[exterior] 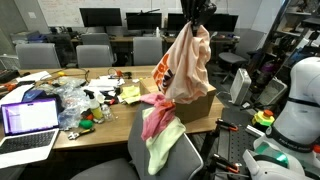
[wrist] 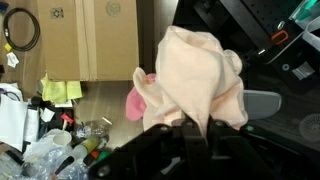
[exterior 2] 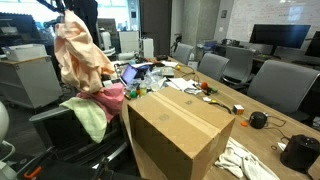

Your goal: Put the green towel, the pink shirt and the peach shirt on the backrest of the chair respectively

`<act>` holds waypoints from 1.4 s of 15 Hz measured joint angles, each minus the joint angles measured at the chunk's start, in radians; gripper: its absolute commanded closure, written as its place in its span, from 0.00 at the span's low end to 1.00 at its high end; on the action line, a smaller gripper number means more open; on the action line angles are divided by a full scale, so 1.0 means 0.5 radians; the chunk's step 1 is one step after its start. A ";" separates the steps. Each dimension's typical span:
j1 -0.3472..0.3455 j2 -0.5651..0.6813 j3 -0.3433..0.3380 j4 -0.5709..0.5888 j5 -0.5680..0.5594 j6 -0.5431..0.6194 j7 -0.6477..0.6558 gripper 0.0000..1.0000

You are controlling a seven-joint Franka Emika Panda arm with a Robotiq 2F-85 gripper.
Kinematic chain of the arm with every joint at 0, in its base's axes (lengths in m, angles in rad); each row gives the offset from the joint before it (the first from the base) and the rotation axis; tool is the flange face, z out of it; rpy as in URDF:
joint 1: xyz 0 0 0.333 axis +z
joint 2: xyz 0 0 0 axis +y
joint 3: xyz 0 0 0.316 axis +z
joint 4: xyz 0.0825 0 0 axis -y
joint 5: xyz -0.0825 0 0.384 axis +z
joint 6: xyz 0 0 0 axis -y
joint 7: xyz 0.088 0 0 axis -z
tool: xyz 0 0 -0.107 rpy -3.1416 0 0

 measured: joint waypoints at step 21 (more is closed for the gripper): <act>0.003 0.308 0.134 0.313 -0.005 -0.136 -0.127 0.98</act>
